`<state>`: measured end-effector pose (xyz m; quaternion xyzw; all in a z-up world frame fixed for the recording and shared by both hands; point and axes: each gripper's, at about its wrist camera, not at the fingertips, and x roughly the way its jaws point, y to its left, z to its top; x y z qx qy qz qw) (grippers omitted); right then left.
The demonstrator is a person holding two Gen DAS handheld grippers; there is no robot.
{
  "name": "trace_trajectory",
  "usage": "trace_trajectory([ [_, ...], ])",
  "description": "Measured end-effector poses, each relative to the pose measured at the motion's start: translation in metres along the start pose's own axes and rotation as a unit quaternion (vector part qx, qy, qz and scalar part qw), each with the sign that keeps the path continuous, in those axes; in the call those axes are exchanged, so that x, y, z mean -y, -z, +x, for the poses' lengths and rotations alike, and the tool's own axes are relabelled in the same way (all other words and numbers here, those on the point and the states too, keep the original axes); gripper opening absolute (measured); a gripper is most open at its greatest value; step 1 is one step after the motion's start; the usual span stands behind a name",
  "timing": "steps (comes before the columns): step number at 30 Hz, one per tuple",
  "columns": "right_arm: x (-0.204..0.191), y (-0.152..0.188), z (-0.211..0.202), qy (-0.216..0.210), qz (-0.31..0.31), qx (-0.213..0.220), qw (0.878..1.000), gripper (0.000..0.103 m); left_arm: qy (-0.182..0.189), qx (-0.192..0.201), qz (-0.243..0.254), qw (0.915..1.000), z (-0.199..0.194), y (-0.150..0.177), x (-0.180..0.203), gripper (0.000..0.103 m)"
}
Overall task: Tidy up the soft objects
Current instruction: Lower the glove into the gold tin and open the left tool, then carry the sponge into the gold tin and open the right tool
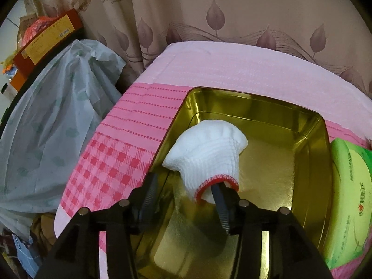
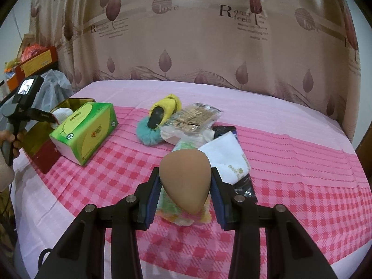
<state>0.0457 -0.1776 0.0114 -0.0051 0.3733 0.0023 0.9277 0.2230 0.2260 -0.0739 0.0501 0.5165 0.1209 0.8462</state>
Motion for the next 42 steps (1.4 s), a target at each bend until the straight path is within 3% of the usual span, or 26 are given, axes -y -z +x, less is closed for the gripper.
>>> trace_trajectory([
  [11, -0.046, -0.012, -0.002, -0.049, -0.038, 0.004, 0.998, 0.037, -0.006, 0.043, 0.004, 0.999, -0.037, 0.018, 0.003, 0.05],
  [18, -0.094, -0.023, -0.002, -0.093, -0.082, 0.005, 0.992, 0.037, 0.005, 0.068, -0.025, 0.9973, -0.065, 0.029, -0.008, 0.05],
  [26, -0.159, -0.034, 0.002, -0.164, -0.125, -0.004, 0.979, 0.037, -0.007, 0.083, -0.061, 0.9946, -0.085, 0.046, -0.027, 0.05],
  [42, -0.255, -0.046, 0.032, -0.221, -0.197, -0.016, 0.955, 0.037, -0.036, 0.107, -0.123, 0.9859, -0.112, 0.065, -0.068, 0.051],
])
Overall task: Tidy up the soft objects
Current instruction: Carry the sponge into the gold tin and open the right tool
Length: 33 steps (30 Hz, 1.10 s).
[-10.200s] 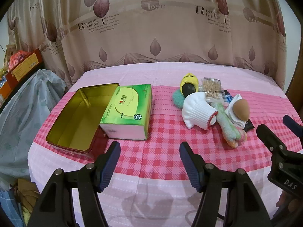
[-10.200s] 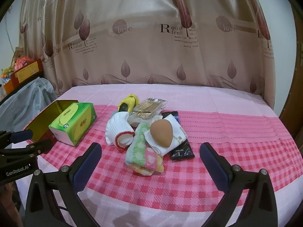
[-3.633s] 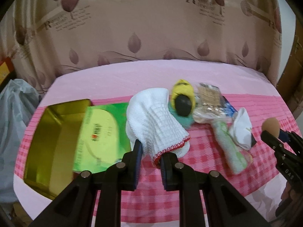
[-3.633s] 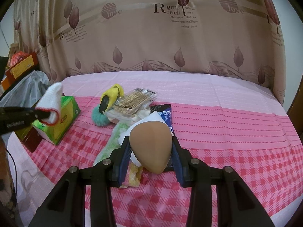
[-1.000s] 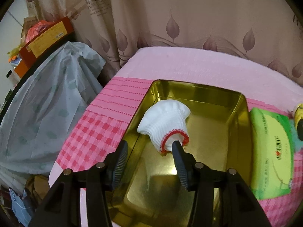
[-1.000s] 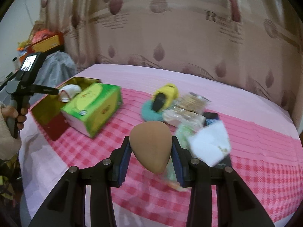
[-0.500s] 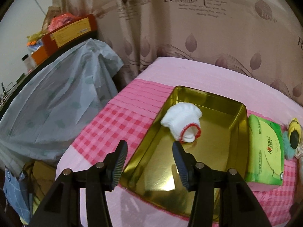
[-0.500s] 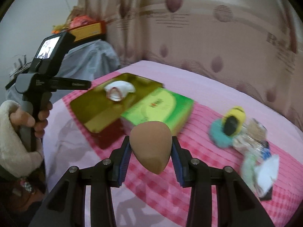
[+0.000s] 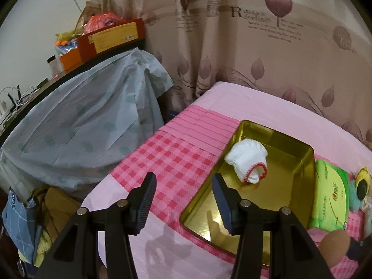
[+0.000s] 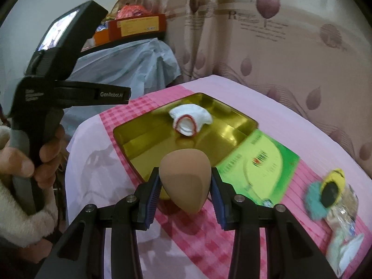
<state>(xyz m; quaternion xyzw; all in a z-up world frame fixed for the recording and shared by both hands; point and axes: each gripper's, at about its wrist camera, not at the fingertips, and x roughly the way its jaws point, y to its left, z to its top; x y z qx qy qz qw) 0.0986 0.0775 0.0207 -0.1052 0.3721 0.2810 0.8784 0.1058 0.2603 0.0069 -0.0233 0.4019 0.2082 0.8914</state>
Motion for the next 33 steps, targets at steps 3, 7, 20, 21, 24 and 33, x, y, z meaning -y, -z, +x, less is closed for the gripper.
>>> trace_trajectory([
  [3, -0.007, -0.007, 0.01, -0.005, -0.008, -0.003, 1.0, 0.037, -0.007, 0.0, -0.011, 0.9999, 0.002, -0.002, -0.008, 0.051],
  [7, -0.014, -0.015, 0.03, -0.006, -0.017, -0.011, 1.0, 0.037, -0.012, -0.001, -0.024, 0.9996, 0.002, -0.005, -0.018, 0.051],
  [20, -0.024, -0.02, 0.078, -0.008, -0.024, -0.052, 0.998, 0.037, -0.025, -0.005, -0.065, 0.9976, 0.003, -0.009, -0.042, 0.051],
  [21, -0.025, -0.019, 0.08, -0.007, -0.024, -0.054, 0.998, 0.037, -0.024, -0.006, -0.066, 0.9975, 0.004, -0.009, -0.043, 0.051],
  [24, -0.024, -0.018, 0.087, -0.004, -0.023, -0.061, 0.998, 0.037, -0.022, -0.008, -0.068, 0.9974, 0.005, -0.009, -0.044, 0.051],
  [33, -0.023, -0.016, 0.097, 0.0, -0.021, -0.071, 0.997, 0.039, -0.019, -0.01, -0.067, 0.9975, 0.006, -0.01, -0.043, 0.051],
])
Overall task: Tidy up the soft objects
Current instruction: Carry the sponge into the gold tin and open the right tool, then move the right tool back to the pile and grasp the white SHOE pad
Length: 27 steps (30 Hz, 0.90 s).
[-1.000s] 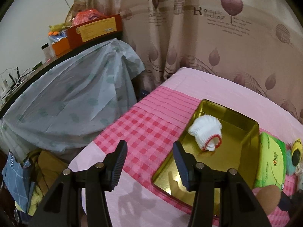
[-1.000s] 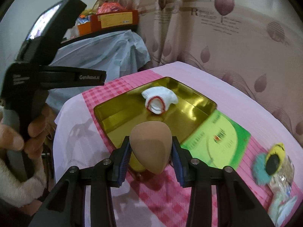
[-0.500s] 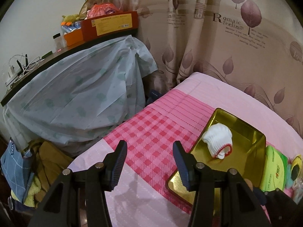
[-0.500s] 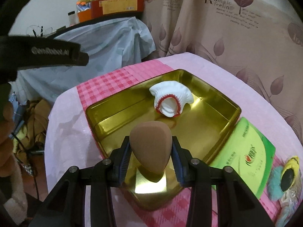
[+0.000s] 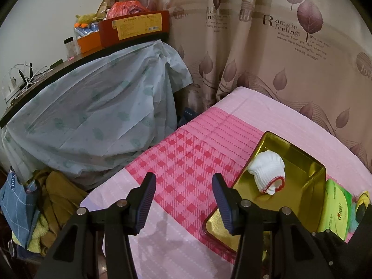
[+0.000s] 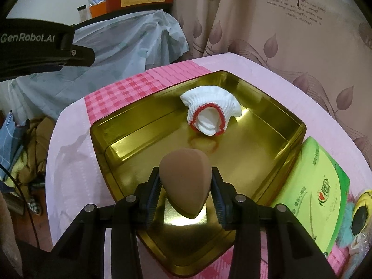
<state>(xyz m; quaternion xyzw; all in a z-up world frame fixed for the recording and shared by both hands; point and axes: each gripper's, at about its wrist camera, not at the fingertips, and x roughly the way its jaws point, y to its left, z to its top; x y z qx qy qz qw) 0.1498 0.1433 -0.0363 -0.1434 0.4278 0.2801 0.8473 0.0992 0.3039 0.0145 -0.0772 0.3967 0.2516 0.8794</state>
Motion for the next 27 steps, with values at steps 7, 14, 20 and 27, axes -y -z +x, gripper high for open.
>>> trace_trajectory([
  [7, -0.002, 0.001, 0.001, 0.0, 0.0, 0.001, 1.0, 0.039, 0.003, -0.002, 0.001, 1.0, 0.0, 0.0, 0.001, 0.051],
  [14, -0.002, -0.001, -0.006, -0.006, 0.006, 0.011, 1.0, 0.048, 0.005, -0.002, 0.003, 1.0, 0.001, 0.0, 0.002, 0.051],
  [20, -0.002, -0.005, -0.018, -0.006, 0.006, 0.028, 1.0, 0.059, 0.005, -0.001, 0.006, 1.0, 0.001, 0.001, 0.004, 0.051],
  [27, 0.008, 0.001, -0.043, -0.012, 0.023, 0.048, 0.998, 0.062, 0.007, 0.0, 0.008, 0.9999, 0.001, 0.002, 0.005, 0.051],
])
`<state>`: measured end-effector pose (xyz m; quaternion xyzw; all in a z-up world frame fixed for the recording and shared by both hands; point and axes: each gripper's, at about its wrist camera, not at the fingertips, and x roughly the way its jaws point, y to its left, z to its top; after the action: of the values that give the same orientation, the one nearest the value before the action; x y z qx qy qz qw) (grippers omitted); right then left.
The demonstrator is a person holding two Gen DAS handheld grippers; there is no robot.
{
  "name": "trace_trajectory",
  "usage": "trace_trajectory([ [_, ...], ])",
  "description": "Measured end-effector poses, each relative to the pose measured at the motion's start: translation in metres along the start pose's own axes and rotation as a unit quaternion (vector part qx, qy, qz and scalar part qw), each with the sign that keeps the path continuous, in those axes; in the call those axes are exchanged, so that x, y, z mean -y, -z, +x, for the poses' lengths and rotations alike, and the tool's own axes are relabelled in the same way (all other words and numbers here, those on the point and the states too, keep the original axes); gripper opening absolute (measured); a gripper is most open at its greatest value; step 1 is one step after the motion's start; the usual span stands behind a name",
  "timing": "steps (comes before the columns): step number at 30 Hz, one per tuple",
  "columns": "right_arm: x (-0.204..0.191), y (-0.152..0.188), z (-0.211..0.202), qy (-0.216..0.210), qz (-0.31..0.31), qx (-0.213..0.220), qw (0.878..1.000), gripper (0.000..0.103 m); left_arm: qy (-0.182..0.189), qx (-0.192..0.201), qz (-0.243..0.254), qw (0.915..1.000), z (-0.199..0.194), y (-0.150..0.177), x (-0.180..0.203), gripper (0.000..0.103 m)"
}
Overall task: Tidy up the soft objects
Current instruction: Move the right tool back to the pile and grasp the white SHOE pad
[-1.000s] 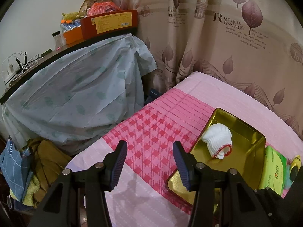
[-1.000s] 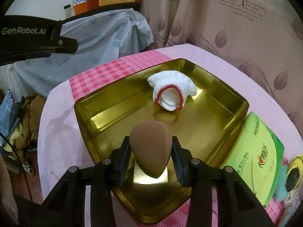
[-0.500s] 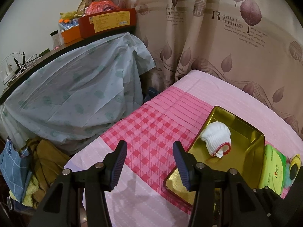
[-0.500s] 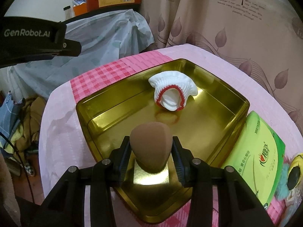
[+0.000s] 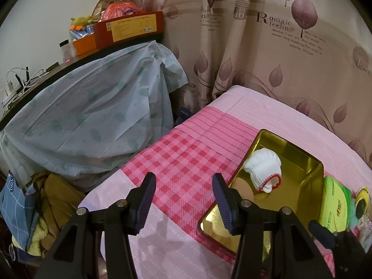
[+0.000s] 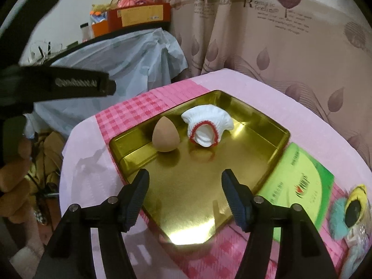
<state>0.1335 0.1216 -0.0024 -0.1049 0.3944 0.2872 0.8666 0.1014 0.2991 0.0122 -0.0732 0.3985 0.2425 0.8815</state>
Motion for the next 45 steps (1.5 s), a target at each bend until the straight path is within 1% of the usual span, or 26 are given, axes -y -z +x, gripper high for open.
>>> trace_trajectory([
  [7, 0.025, 0.012, -0.041, 0.015, 0.026, 0.026, 0.999, 0.062, -0.004, 0.005, 0.015, 0.9999, -0.001, 0.002, 0.009, 0.052],
  [12, 0.056, 0.028, -0.078, 0.054, 0.045, 0.048, 0.996, 0.062, 0.0, 0.011, 0.032, 0.9994, -0.003, 0.005, 0.018, 0.052],
  [15, 0.082, 0.041, -0.099, 0.077, 0.07, 0.054, 0.993, 0.062, 0.003, 0.015, 0.044, 0.9989, -0.005, 0.009, 0.025, 0.052],
  [20, 0.127, 0.068, -0.13, 0.124, 0.109, 0.054, 0.985, 0.062, 0.012, 0.019, 0.068, 0.9975, -0.009, 0.015, 0.04, 0.052],
  [26, 0.186, 0.102, -0.161, 0.183, 0.166, 0.044, 0.968, 0.062, 0.024, 0.022, 0.1, 0.9944, -0.013, 0.025, 0.059, 0.052],
  [31, 0.222, 0.125, -0.174, 0.211, 0.209, 0.034, 0.954, 0.062, 0.035, 0.025, 0.126, 0.9911, -0.017, 0.033, 0.075, 0.052],
  [34, 0.237, 0.137, -0.175, 0.227, 0.224, 0.026, 0.947, 0.063, 0.042, 0.026, 0.138, 0.9892, -0.019, 0.036, 0.08, 0.053],
  [36, 0.243, 0.145, -0.175, 0.23, 0.232, 0.023, 0.945, 0.066, 0.047, 0.026, 0.147, 0.9876, -0.019, 0.039, 0.084, 0.053],
  [42, 0.257, 0.157, -0.164, 0.23, 0.249, 0.009, 0.941, 0.067, 0.067, 0.026, 0.174, 0.9821, -0.027, 0.05, 0.101, 0.054],
  [45, 0.264, 0.16, -0.157, 0.228, 0.258, 0.005, 0.939, 0.067, 0.089, 0.021, 0.186, 0.9783, -0.034, 0.058, 0.112, 0.054],
])
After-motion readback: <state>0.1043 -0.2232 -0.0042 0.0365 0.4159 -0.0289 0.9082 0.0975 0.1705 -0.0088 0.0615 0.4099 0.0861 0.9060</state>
